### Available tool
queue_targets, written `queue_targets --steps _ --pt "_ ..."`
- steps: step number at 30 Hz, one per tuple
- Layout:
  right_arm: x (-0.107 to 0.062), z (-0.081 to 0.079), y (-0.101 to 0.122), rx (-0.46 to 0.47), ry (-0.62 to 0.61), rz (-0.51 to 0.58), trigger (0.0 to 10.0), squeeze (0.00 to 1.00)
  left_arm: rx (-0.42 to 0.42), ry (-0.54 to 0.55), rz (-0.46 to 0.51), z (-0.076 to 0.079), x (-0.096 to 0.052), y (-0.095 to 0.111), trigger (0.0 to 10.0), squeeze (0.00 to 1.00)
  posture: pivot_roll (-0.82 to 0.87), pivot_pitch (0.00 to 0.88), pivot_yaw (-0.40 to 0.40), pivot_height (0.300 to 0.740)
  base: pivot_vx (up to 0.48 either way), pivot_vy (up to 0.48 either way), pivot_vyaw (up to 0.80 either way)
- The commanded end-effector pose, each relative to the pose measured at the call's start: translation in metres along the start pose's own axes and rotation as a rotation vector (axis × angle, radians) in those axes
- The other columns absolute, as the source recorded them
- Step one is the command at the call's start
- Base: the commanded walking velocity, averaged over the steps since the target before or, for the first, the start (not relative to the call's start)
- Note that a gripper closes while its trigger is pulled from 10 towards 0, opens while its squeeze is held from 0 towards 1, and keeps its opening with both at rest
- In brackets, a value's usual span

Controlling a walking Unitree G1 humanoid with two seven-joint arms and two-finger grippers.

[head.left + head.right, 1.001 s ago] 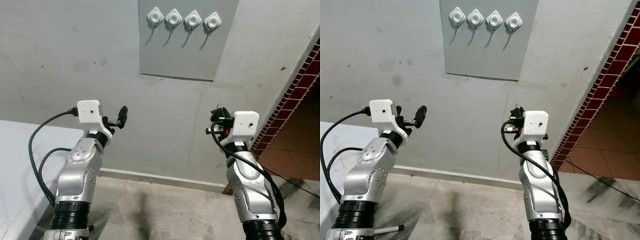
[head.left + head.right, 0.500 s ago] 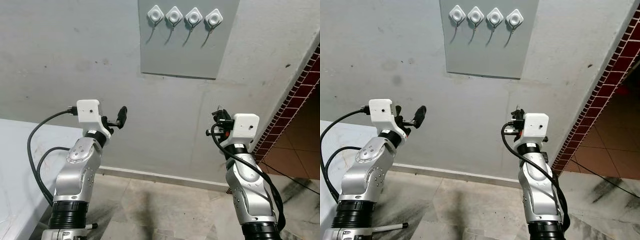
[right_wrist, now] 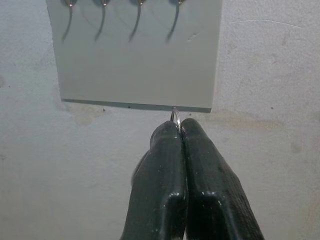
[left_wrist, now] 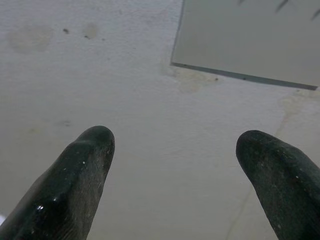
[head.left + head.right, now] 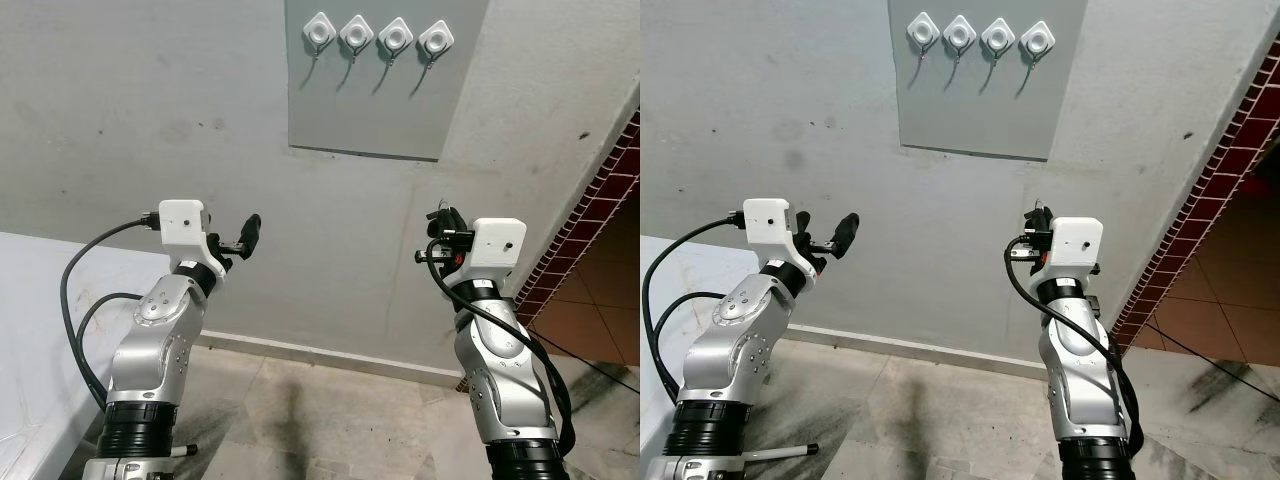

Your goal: Hang keys on a hook

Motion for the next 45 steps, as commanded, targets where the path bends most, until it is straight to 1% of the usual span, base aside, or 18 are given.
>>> queue_targets --steps 1,9,29,31,33,37,42,45 --pt "0.002 0.001 0.009 0.004 -0.002 0.035 10.0 0.00 0.016 -0.012 0.017 0.000 0.001 0.005 10.0 0.00 -0.05 0.000 0.000 0.740 0.349 0.000 0.00" --pt "0.001 -0.001 0.008 0.009 -0.002 0.034 10.0 0.00 0.012 -0.029 0.020 0.006 0.001 0.006 10.0 0.00 -0.05 0.000 0.003 0.740 0.464 0.000 0.00" --pt "0.001 -0.003 0.008 0.007 0.012 0.031 10.0 0.00 0.010 -0.043 0.021 0.008 0.003 0.005 10.0 0.00 -0.05 0.000 -0.007 0.740 0.480 0.000 0.00" --pt "0.001 -0.004 0.008 0.007 0.018 0.030 10.0 0.00 0.020 -0.020 0.013 0.007 0.003 0.004 10.0 0.00 -0.05 0.000 -0.010 0.740 0.146 0.000 0.00" --pt "0.002 -0.004 0.008 0.007 0.019 0.030 10.0 0.00 0.016 -0.022 0.029 0.007 0.003 0.005 10.0 0.00 -0.05 0.000 -0.010 0.740 0.000 0.000 0.00" --pt "0.002 -0.004 0.008 0.005 0.023 0.028 10.0 0.00 0.017 -0.035 0.025 0.010 0.002 0.004 10.0 0.00 -0.05 0.000 -0.010 0.740 0.000 0.000 0.00" --pt "0.001 -0.005 0.007 0.005 0.028 0.025 10.0 0.00 0.047 -0.068 0.035 0.014 0.002 0.005 10.0 0.00 -0.05 0.000 -0.012 0.740 0.000 0.000 0.00" --pt "0.001 -0.006 0.007 0.005 0.029 0.025 10.0 0.00 0.036 -0.080 0.040 0.015 0.001 0.006 10.0 0.00 -0.05 0.000 -0.012 0.740 0.000 -0.094 0.00"
Point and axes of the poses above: a point about 5 cm out from each wrist's last joint towards the gripper, its own x axis pointing out of the wrist towards the gripper, its own y axis along the axis of the wrist's last joint, z = x × y, the point moved 2 cm from there along x, pointing out of the wrist towards the gripper, and after that the axes turned 11 degrees about x, right-handed, at the moved point
